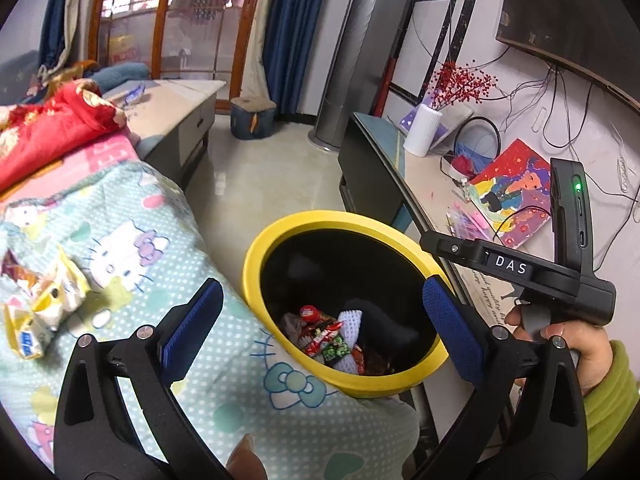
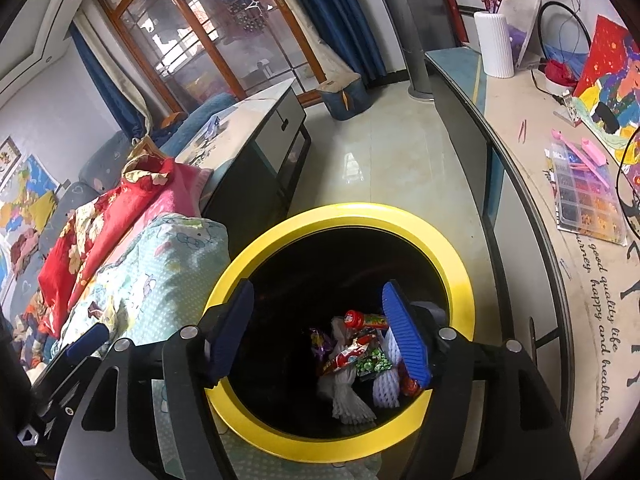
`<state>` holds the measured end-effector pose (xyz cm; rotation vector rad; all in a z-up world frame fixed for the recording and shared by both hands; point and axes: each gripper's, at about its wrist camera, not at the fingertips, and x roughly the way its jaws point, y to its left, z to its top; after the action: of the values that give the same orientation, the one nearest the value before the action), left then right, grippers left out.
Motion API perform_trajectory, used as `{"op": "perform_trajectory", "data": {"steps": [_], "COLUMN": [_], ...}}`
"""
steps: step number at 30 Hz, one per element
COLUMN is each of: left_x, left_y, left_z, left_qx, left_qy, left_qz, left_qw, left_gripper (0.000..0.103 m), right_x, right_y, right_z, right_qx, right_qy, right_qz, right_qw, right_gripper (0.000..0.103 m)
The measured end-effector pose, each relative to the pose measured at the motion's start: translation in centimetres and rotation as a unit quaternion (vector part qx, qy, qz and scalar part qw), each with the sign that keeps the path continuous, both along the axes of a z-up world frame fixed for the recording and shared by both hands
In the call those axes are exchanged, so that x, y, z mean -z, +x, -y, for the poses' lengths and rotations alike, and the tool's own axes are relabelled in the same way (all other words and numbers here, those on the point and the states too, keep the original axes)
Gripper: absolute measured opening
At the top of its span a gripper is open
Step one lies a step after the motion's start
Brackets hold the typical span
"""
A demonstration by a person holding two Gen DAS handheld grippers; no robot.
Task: Collect trash
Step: 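Move both open tools back over the yellow wrapper and candy stick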
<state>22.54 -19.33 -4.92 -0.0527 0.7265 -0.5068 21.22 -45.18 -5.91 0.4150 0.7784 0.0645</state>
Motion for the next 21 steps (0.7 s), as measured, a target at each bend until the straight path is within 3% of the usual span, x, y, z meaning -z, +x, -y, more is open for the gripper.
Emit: {"op": "perform_trajectory", "data": {"steps": [21], "left_x": [-2.3], "left_y": [-1.9], "left_z": [-6.2], "left_qx": [-0.078], "left_qy": [0.005], "left_qz": [0.054], "left_qw": [0.9955], "left_gripper": [0.092], "right_x": [-2.8], "right_y": [-0.7], "right_z": [-5.6], "right_qx": [-0.06], "right_qy": [-0.025], "right_qz": [0.025], "right_qw": [0.998], "right_gripper": [0.068]}}
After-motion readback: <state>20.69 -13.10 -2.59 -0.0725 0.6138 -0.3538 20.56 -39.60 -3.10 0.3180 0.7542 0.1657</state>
